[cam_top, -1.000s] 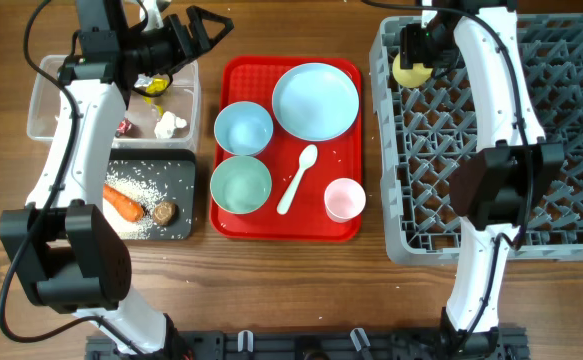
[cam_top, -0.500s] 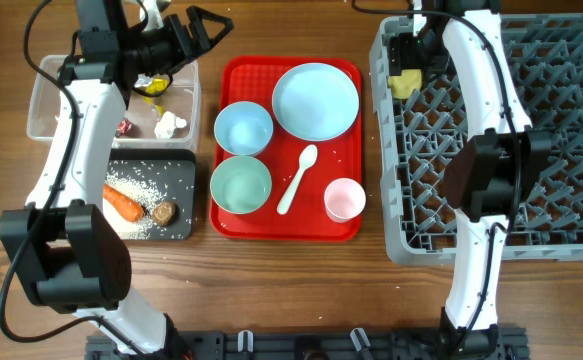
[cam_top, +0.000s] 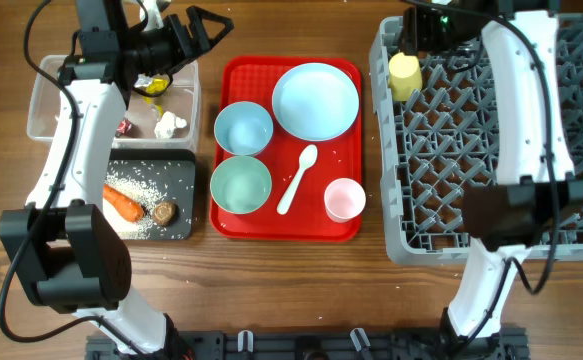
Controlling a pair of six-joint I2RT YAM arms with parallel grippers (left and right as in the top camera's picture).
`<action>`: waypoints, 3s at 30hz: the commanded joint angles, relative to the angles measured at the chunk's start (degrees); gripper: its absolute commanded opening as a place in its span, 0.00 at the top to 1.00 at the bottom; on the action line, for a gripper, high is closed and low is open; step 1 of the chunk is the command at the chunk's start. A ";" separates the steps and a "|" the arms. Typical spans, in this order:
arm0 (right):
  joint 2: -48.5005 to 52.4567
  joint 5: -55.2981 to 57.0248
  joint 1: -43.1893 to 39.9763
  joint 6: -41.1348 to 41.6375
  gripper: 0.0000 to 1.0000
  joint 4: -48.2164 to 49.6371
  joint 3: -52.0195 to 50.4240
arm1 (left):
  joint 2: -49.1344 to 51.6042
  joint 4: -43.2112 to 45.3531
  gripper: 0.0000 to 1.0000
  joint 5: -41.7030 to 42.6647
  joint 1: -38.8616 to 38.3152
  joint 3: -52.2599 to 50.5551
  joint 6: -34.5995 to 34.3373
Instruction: Sort waste into correct bins and load items into the dishwasher rack
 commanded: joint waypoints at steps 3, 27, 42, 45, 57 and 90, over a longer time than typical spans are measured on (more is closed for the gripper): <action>-0.44 -7.32 1.44 -0.98 0.45 -6.47 0.17 | -0.24 0.15 0.00 -0.33 -0.15 0.00 0.50; -0.44 -6.88 1.73 -1.46 0.45 -7.21 -0.28 | -0.37 -21.86 0.07 -33.24 -32.65 0.00 -2.80; -0.44 -5.40 1.73 -1.77 0.45 -7.21 -0.28 | 5.22 -34.14 0.45 -34.80 -43.71 -3.58 -3.17; -0.44 -5.42 1.73 -1.73 0.45 -7.21 -0.28 | 5.22 -29.35 0.44 -34.80 -43.71 -7.82 -4.11; -0.44 -6.32 1.73 -1.64 0.37 -7.19 -0.28 | 1.42 -25.75 0.96 -34.73 -37.18 -9.99 -3.96; -0.44 -62.60 1.73 -45.53 0.06 -7.17 -0.28 | -7.13 29.57 0.96 25.70 -9.27 -9.25 0.33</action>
